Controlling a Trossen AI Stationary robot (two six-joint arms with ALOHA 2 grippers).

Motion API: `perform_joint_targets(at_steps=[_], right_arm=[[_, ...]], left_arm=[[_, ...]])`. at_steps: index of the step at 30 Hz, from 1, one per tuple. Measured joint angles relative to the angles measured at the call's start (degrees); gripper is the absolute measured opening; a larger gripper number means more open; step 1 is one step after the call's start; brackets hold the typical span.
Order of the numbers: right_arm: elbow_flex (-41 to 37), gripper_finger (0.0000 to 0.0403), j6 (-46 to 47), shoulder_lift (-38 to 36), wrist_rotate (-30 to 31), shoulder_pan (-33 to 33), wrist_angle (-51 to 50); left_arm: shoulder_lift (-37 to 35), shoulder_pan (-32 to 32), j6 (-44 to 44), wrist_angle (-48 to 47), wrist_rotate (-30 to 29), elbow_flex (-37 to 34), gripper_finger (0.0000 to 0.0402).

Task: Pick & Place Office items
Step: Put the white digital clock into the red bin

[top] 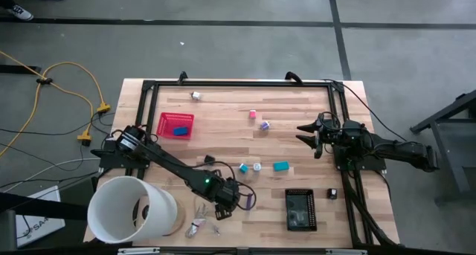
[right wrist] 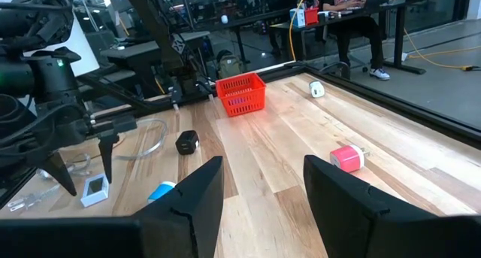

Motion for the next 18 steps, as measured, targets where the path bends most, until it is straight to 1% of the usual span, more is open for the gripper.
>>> perform_joint_targets(at_steps=[18], right_arm=[[0.01, 0.0172, 0.01, 0.01, 0.0, 0.0, 0.01]], left_arm=[[0.35, -1.49, -2.75, 0.85, 0.04, 0.0, 0.0238]])
